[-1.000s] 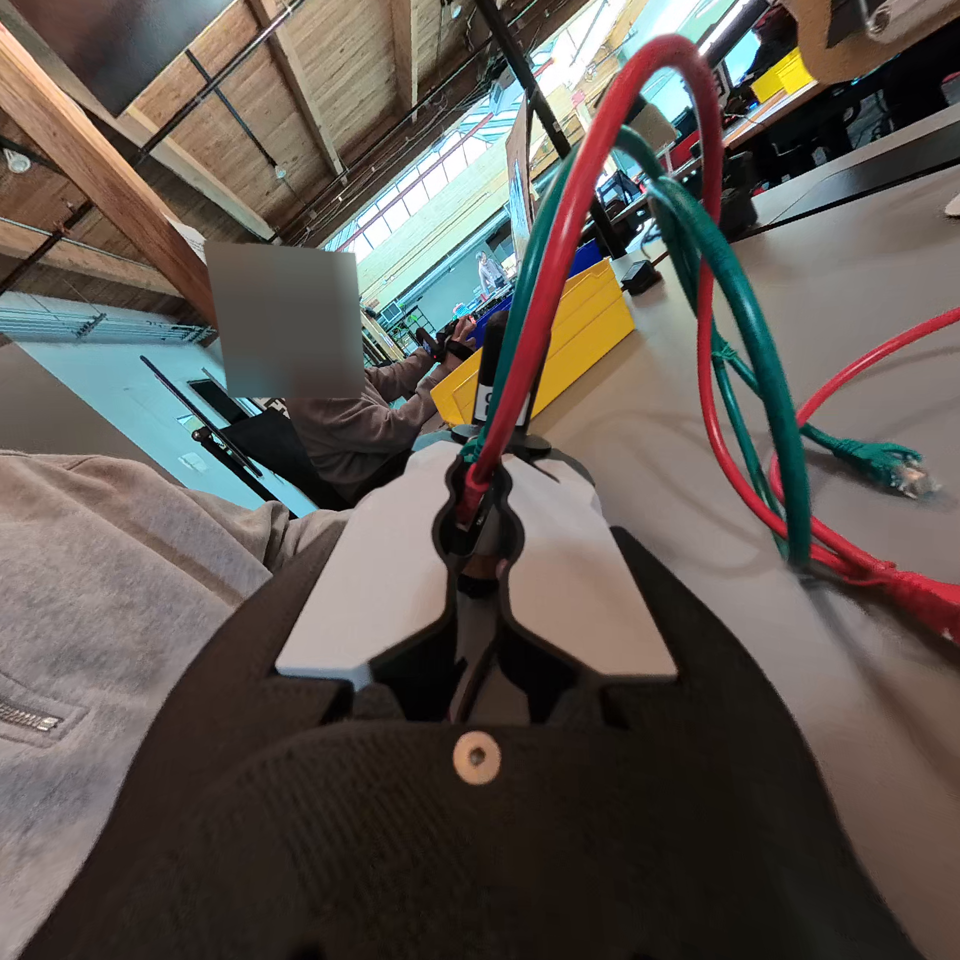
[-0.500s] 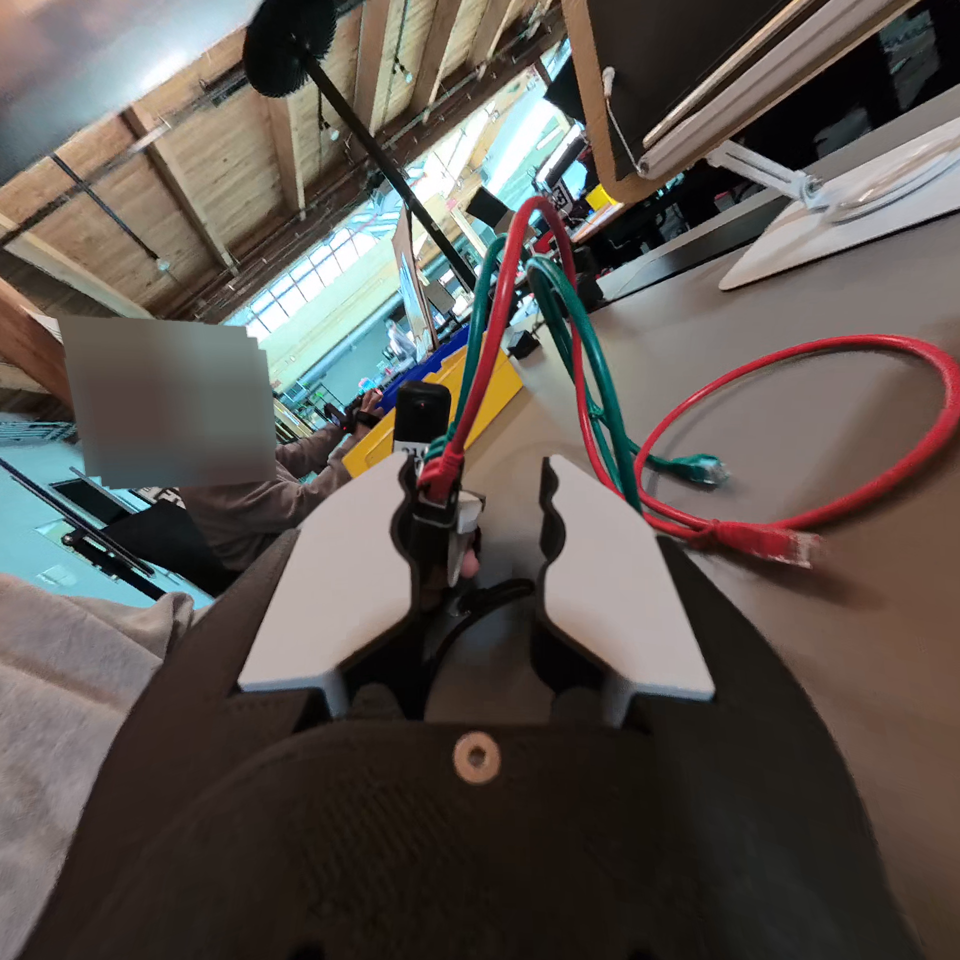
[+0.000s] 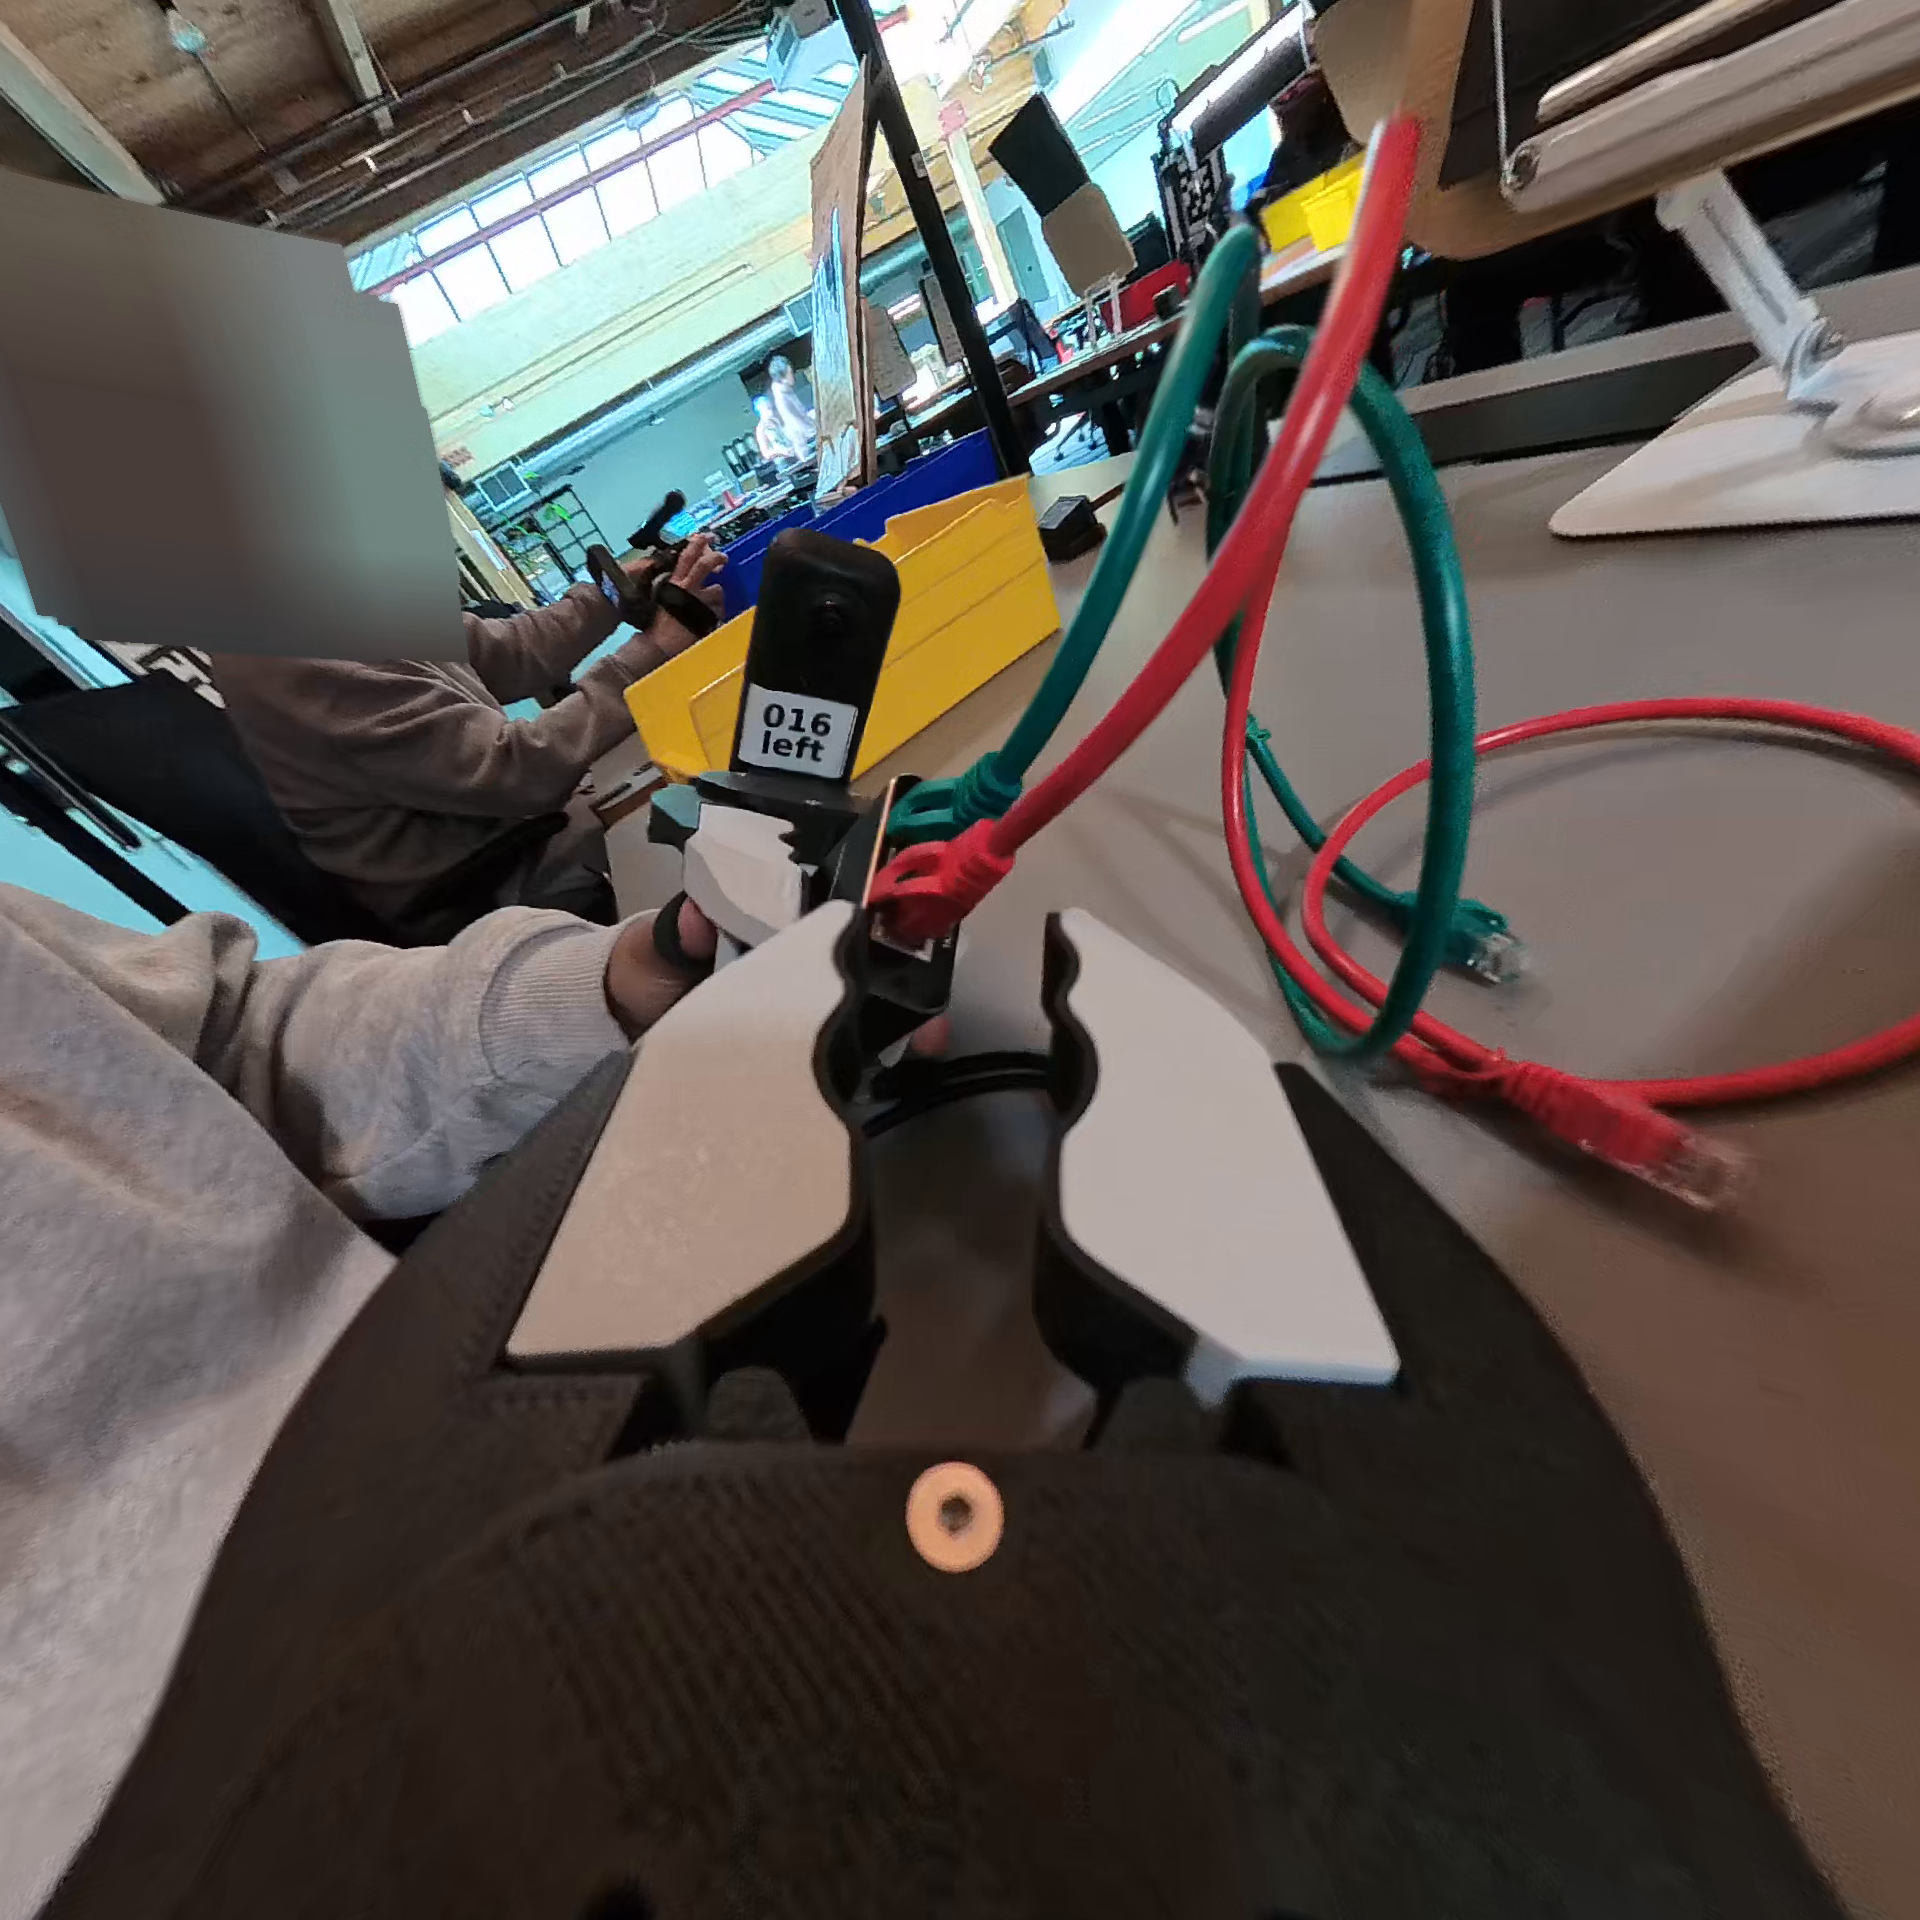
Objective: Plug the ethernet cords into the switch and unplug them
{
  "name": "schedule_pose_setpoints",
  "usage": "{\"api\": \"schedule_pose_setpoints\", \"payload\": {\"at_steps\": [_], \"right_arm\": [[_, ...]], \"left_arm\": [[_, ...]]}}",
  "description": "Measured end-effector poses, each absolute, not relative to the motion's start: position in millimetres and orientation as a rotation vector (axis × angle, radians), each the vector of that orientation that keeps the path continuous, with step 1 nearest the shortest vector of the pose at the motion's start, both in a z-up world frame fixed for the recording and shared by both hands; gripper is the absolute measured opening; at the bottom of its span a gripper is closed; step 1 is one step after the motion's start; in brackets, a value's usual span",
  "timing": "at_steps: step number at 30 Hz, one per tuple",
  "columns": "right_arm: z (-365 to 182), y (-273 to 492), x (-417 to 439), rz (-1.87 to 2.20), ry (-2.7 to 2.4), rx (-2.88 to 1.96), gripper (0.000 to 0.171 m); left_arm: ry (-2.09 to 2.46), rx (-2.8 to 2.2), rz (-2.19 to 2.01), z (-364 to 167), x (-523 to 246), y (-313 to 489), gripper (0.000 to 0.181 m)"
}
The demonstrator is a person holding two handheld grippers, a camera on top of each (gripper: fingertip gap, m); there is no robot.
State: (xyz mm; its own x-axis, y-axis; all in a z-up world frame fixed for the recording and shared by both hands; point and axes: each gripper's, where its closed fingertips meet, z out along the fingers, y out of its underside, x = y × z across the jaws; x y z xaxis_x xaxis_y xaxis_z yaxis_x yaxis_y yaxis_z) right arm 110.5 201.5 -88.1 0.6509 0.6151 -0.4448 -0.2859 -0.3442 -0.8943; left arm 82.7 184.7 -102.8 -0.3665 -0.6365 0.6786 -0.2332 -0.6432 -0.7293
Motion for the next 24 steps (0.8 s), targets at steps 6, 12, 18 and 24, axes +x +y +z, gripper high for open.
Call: {"api": "schedule_pose_setpoints", "payload": {"at_steps": [6,12,18,24], "right_arm": [[-84.7,195.8,109.4,1.065,-0.269,-1.657,0.017],[-84.7,193.8,105.2,1.125,-0.263,-1.658,0.023],[-85.1,194.0,106.3,1.132,-0.255,-1.66,0.023],[-85.2,194.6,107.2,1.152,-0.24,-1.659,0.023]], "left_arm": [[1.197,-1.567,-2.046,-103.9,83.5,181.4,0.028],[1.198,-1.573,-2.041,-104.7,83.9,181.5,0.029],[1.215,-1.572,-2.028,-105.3,84.2,179.9,0.029],[1.223,-1.573,-2.017,-105.8,84.7,179.3,0.029]]}}
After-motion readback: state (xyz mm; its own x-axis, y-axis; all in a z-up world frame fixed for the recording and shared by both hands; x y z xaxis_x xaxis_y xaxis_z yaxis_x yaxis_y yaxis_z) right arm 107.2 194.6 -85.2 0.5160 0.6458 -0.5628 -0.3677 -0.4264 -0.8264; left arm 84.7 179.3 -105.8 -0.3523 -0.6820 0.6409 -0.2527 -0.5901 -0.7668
